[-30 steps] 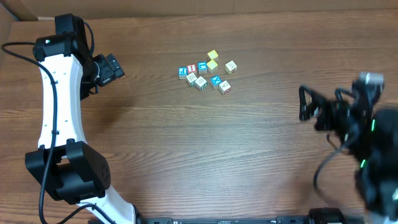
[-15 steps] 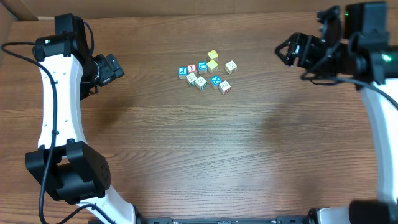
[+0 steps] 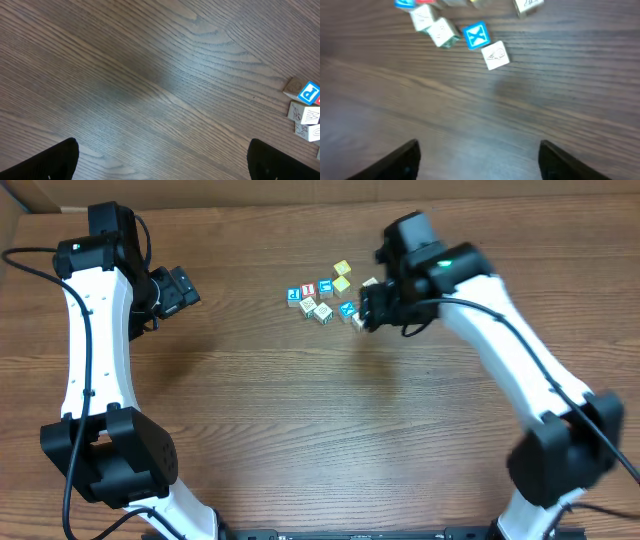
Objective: Flip 3 blocks
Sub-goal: 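Swing the right gripper over the blocks near the blue X block, then lower the right gripper and grasp the ice-cream picture block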
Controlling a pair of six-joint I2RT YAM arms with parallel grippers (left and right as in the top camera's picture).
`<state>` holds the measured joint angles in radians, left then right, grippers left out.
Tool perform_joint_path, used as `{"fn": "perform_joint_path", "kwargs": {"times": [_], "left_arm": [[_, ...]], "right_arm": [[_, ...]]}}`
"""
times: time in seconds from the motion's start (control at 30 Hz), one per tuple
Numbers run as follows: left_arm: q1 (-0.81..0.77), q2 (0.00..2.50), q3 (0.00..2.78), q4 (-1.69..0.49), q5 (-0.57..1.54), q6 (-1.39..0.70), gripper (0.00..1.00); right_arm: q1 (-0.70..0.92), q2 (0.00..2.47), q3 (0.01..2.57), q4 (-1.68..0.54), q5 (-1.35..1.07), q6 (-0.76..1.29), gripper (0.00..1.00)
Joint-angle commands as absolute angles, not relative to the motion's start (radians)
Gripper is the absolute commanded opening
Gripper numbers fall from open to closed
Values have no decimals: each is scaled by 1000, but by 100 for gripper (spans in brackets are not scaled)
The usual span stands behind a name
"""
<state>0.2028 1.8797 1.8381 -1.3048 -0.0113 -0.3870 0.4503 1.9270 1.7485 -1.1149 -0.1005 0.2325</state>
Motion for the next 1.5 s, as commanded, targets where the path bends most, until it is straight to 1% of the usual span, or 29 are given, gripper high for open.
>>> {"fn": "perform_joint_path", "kwargs": {"times": [0.0,0.3,0.47,0.53,0.73,0.93,1.03,1.1,1.47], "left_arm": [[196,1887,1861,-1304,-7,-389,100],[196,1887,1861,-1304,-7,-389,100],[196,1887,1861,-1304,-7,-389,100],[196,1887,1861,-1304,-7,-389,100],[196,1887,1861,-1304,-7,-389,100],[196,1887,1861,-1304,-7,-390,100],[196,1887,1861,-1304,-7,-389,100],[196,1887,1861,-1304,-7,-389,100],[196,1887,1861,-1304,-7,-389,100]], "right_arm": [[451,1983,1773,-1088,-20,228,78],[451,2138,1772,-1042,-20,228,81],[451,2153,1766,-1015,-20,228,82],[451,2153,1766,-991,-20,228,88],[451,2153,1766,-938,-20,228,90],[451,2153,1766,-934,-24,228,91],[451,2153,1766,-937,-30,214,86],[451,2153,1758,-935,-69,163,84],[451,2154,1712,-916,-84,136,85]]}}
